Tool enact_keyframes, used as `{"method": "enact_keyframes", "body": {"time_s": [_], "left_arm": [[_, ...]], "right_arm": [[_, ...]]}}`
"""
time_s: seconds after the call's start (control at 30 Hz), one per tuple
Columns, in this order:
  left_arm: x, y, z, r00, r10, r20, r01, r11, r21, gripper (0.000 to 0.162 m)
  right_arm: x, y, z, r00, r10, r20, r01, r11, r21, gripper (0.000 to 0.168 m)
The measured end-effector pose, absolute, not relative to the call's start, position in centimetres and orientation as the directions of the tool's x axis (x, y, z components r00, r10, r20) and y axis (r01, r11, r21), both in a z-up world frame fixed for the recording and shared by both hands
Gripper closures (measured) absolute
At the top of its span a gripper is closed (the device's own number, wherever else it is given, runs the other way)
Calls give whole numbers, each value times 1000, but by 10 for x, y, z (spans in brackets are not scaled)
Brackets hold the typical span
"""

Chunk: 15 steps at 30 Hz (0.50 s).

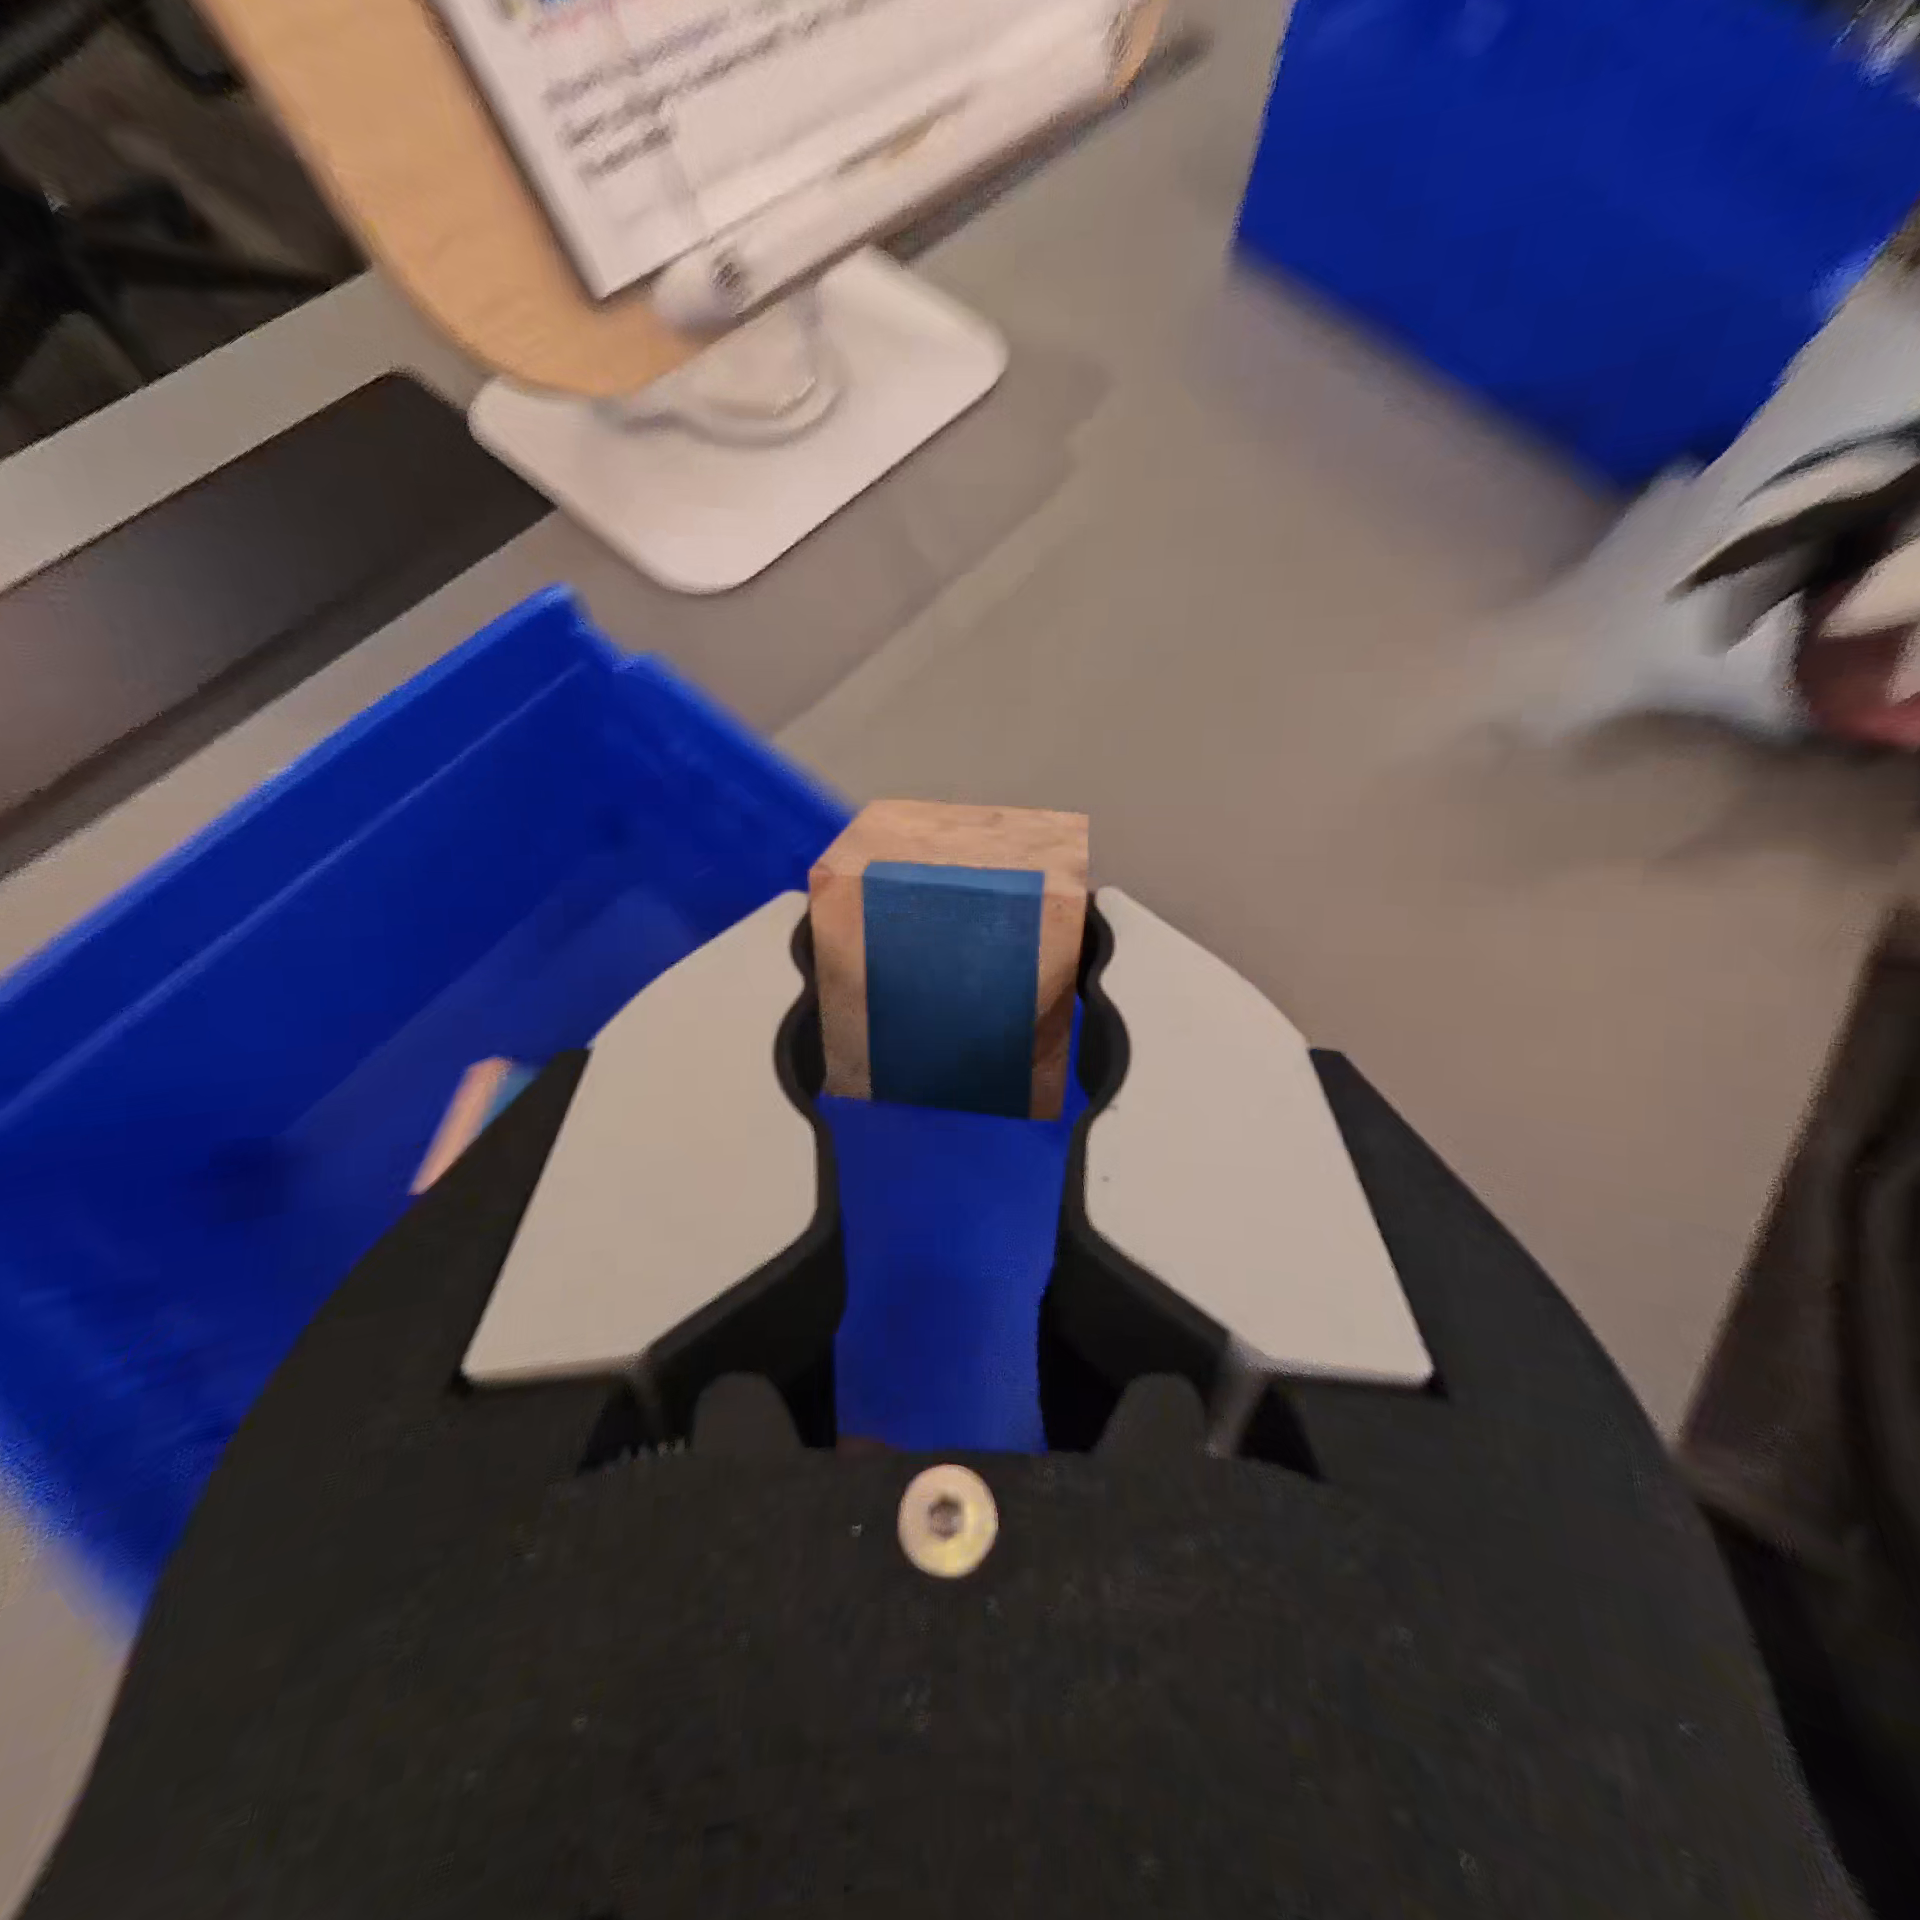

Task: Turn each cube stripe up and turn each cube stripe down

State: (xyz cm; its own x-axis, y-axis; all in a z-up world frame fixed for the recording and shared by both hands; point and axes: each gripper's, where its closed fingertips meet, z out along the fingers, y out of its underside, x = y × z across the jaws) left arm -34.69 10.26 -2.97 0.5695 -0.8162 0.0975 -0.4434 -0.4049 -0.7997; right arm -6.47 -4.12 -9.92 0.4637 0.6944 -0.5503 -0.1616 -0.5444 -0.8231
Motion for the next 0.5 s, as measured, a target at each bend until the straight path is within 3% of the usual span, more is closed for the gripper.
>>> {"method": "enact_keyframes", "body": {"time_s": [0.03,0.1,0.23,0.37,0.5], "left_arm": [[-330,93,-24,572,-807,149,-367,-414,-833,116],[-291,70,-14,533,-794,294,-205,-458,-865,117],[-204,11,3,264,-810,524,10,-541,-841,117],[-140,-28,-4,60,-754,654,78,-649,-756,117],[-108,-36,-29,38,-724,689,29,-688,-725,117]], "right_arm": [[-67,-40,-100,462,694,-552,-159,-547,-822,121],[-77,-37,-97,437,701,-564,-169,-552,-816,117],[-105,-34,-74,296,721,-626,-237,-579,-780,108],[-127,-45,-47,104,731,-674,-309,-621,-721,106],[-134,-53,-55,132,748,-650,-275,-602,-749,107]]}}
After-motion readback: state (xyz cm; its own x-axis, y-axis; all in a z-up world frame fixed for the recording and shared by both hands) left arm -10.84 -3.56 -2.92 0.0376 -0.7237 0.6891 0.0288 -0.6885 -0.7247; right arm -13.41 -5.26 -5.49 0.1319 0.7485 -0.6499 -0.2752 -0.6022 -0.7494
